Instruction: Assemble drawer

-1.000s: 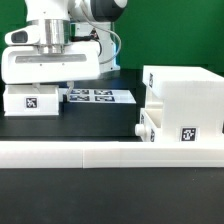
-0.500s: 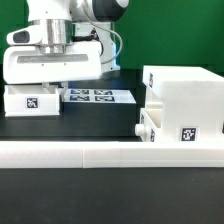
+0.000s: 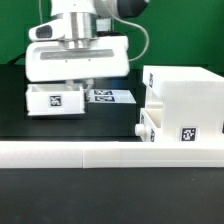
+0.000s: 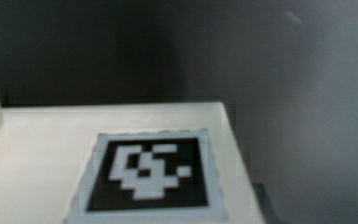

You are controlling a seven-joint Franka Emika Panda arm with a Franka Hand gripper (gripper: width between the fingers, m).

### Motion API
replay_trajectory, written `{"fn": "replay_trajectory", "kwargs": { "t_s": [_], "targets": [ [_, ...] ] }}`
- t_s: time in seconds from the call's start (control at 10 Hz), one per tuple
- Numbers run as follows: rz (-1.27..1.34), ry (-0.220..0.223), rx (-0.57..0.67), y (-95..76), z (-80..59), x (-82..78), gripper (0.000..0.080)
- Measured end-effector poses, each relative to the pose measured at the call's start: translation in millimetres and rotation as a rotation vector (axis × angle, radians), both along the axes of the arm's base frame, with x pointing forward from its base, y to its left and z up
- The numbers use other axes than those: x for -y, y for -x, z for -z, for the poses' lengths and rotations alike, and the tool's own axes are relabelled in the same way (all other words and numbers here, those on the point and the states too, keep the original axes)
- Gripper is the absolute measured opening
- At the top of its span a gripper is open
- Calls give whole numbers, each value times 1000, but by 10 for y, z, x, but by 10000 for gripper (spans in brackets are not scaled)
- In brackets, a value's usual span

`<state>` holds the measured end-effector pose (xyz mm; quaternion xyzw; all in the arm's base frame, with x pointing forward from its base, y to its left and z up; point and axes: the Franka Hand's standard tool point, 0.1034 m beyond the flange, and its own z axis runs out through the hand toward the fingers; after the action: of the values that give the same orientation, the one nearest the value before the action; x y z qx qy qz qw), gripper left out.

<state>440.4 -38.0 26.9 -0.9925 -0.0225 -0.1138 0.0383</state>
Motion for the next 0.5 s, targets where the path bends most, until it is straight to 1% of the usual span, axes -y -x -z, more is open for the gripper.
{"fn": "replay_trajectory", "kwargs": {
  "t_s": [0.3, 0.4, 0.5],
  "targets": [
    [-43, -21, 5, -323, -199, -68, 41],
    [-114, -18, 3, -437, -255, -60, 41],
    [-183, -10, 6, -523, -299, 2, 41]
  ]
}}
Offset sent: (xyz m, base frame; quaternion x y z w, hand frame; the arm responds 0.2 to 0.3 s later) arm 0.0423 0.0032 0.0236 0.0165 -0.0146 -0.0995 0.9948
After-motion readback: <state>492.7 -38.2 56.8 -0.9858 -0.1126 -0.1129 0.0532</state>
